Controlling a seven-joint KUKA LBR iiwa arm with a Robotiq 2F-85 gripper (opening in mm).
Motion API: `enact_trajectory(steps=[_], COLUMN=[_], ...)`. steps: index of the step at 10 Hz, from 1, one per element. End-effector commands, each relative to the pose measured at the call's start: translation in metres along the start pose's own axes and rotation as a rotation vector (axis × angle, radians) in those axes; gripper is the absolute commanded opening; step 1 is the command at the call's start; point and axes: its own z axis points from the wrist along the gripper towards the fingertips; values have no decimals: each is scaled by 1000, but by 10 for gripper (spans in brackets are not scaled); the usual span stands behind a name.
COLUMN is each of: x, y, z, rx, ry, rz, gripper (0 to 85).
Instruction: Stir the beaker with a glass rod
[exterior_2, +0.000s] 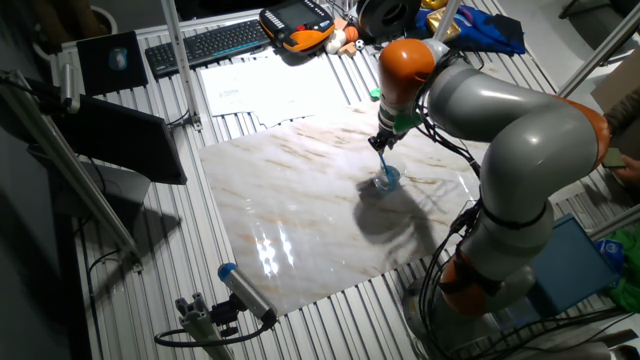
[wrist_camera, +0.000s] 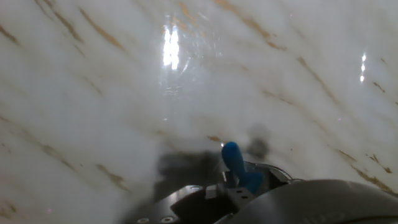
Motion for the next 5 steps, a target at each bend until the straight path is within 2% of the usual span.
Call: enact_trajectory(steps=[1,2,4,5], x=[-2,-5,-11,-14], y=[1,4,10,12], z=[-3,-10,-22,-24], rx=[-5,-13,-37,-59], ry=[3,7,15,16], rz=[6,16,21,13], gripper=[510,510,170,0])
